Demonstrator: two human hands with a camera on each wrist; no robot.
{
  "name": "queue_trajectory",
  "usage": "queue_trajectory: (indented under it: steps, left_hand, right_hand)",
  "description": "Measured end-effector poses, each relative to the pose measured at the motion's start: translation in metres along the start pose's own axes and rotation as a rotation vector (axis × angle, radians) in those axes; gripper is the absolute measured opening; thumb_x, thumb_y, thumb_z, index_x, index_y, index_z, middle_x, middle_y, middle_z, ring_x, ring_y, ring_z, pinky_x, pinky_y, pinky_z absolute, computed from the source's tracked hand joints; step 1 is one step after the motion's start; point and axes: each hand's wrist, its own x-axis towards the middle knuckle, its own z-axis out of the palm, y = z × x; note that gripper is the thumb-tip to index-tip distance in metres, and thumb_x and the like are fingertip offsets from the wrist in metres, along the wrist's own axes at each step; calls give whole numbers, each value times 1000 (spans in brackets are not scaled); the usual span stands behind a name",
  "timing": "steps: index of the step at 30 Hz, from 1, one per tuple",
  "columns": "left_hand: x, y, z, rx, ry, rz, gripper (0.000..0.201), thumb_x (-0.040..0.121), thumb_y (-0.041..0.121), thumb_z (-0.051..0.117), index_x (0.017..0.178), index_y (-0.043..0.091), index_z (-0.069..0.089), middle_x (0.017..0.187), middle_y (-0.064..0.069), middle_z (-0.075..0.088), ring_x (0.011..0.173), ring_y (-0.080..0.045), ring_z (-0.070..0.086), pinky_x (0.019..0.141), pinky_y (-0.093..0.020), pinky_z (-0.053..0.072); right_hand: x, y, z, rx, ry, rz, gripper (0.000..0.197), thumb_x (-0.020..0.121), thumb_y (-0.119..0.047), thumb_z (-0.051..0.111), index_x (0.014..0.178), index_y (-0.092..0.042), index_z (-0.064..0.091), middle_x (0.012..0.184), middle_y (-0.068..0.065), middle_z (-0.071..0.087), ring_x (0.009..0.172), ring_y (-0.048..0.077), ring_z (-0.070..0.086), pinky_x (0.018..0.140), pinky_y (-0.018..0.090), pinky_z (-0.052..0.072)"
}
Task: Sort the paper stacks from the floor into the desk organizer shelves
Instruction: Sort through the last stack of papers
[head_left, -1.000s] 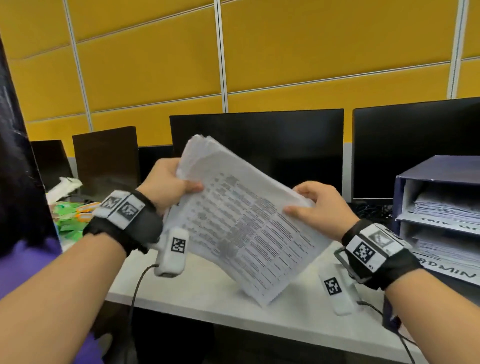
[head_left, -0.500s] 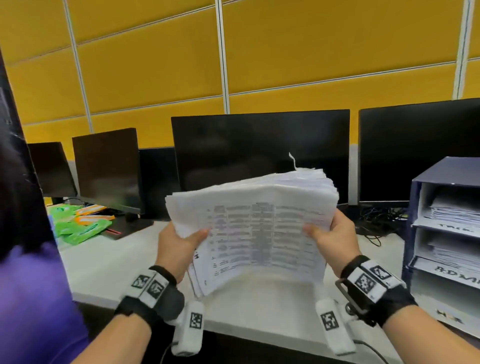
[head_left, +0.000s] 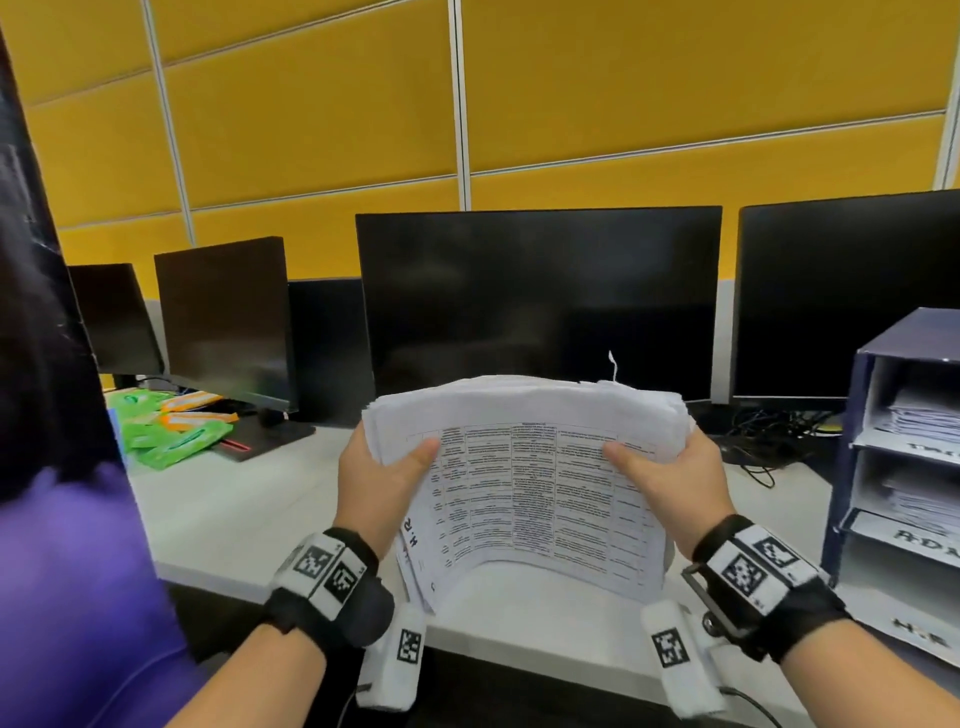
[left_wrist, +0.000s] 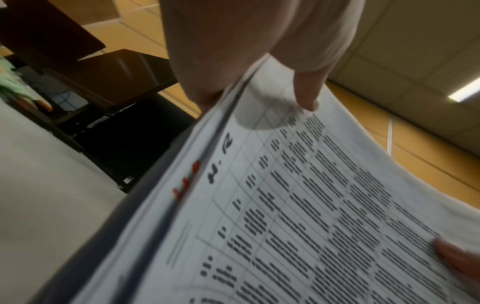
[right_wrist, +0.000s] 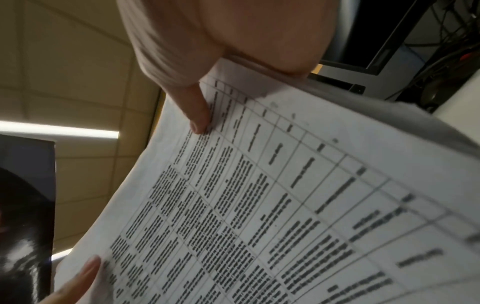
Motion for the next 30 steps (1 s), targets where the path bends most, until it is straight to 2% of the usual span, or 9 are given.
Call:
queue_trajectory:
  steps: [2, 5, 7, 10, 15, 19, 22, 26, 30]
  left_hand:
    - [2, 0, -3, 5, 8, 3, 45, 80, 20, 76, 119, 23, 54, 108, -1, 67, 98, -18, 66, 72, -31, 59]
    - [7, 3, -8, -25, 12, -25, 51, 80, 22, 76, 124, 21, 51, 111, -2, 65, 100, -20, 65, 75, -34, 58]
    - [6, 4, -3, -31, -24, -49, 40, 81, 20, 75, 116, 21, 58, 107, -2, 69, 98, -22, 67, 74, -35, 58]
    - [0, 4, 7, -33, -71, -44, 28, 83, 18, 73, 108, 24, 62, 101, -1, 71, 93, -18, 69, 66, -29, 58]
    - [1, 4, 3, -86, -60, -92, 24, 84, 13, 72, 103, 26, 62, 99, -2, 72, 92, -22, 70, 77, -42, 59]
    - [-2, 9, 13, -106, -10, -3, 25, 86, 9, 68, 94, 31, 60, 94, 4, 69, 86, -12, 68, 65, -26, 58]
    - [1, 9, 15, -143, 46, 15, 27, 84, 10, 71, 101, 28, 60, 98, 3, 69, 88, -12, 67, 63, -23, 55]
    - [-2, -7, 9, -82, -2, -76, 29, 82, 14, 74, 105, 26, 62, 102, 2, 71, 94, -18, 69, 69, -31, 58]
    - [-7, -23, 7, -47, -52, -149, 36, 84, 12, 72, 117, 21, 62, 108, 0, 72, 100, -21, 69, 80, -39, 58]
  right_hand:
    - [0, 0, -2, 3, 46, 5, 42, 73, -7, 79, 105, -22, 56, 97, 0, 67, 85, 12, 66, 58, 22, 52]
    - [1, 0, -3, 8, 49, 12, 51, 75, -6, 76, 116, -22, 49, 103, 0, 63, 92, 16, 64, 66, 30, 54]
    - [-1, 2, -1, -21, -28, 14, 51, 82, -3, 69, 122, -24, 44, 107, 0, 60, 97, 17, 62, 71, 33, 54]
    - [-5, 3, 1, -31, -109, 3, 50, 87, 2, 58, 125, -24, 40, 105, 1, 58, 96, 16, 62, 69, 30, 54]
    - [1, 1, -7, -96, 123, -60, 37, 88, 1, 60, 112, -24, 48, 100, -8, 58, 94, 10, 58, 82, 37, 51]
    - [-1, -8, 0, -91, 149, -136, 38, 88, 5, 57, 111, -24, 47, 97, -11, 54, 90, 2, 54, 75, 25, 48]
    - [1, -16, 0, -64, 125, -190, 39, 86, 5, 59, 110, -23, 48, 96, -10, 55, 88, 2, 56, 65, 16, 47]
    - [1, 2, -5, -71, -4, 3, 51, 84, 1, 62, 125, -22, 41, 106, -3, 57, 95, 11, 59, 64, 24, 50]
    - [-2, 29, -11, -145, -58, 136, 53, 82, -5, 68, 127, -18, 44, 111, -2, 62, 103, 18, 62, 86, 40, 53]
